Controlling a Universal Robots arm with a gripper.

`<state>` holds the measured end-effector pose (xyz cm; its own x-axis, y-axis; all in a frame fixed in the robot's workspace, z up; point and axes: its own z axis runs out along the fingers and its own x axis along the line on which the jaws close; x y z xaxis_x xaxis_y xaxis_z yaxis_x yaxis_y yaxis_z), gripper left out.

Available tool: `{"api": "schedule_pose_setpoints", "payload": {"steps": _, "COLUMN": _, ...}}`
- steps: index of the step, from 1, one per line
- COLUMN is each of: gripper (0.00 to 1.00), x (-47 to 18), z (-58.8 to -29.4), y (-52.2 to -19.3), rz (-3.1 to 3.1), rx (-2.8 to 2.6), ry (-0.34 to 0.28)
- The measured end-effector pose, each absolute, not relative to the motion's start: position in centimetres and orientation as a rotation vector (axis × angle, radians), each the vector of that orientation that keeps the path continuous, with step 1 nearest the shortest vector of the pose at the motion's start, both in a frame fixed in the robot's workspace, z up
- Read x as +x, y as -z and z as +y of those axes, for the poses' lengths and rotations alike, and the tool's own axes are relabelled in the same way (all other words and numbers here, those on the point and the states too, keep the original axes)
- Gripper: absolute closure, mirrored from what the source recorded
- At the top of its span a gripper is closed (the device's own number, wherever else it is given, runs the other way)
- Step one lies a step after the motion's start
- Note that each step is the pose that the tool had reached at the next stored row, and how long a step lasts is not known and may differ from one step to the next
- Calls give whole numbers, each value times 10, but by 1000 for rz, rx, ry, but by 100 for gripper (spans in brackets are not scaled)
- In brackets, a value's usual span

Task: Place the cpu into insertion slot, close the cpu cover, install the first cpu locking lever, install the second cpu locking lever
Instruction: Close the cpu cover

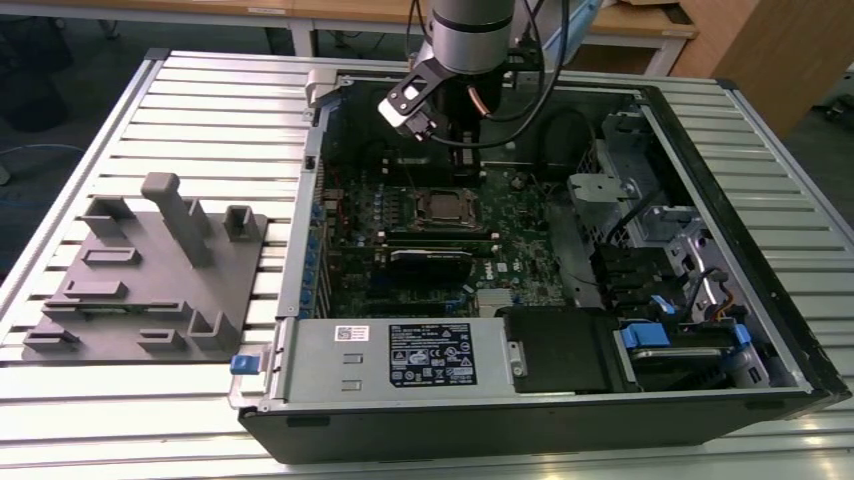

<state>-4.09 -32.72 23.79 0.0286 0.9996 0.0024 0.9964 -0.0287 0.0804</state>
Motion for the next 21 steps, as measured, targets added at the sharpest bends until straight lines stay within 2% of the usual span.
{"api": "schedule_pose_setpoints", "payload": {"steps": 21, "gripper": 90, "x": -41, "z": -327, "y": -238, "rz": 2176, "rx": 2187, "ry": -90}}
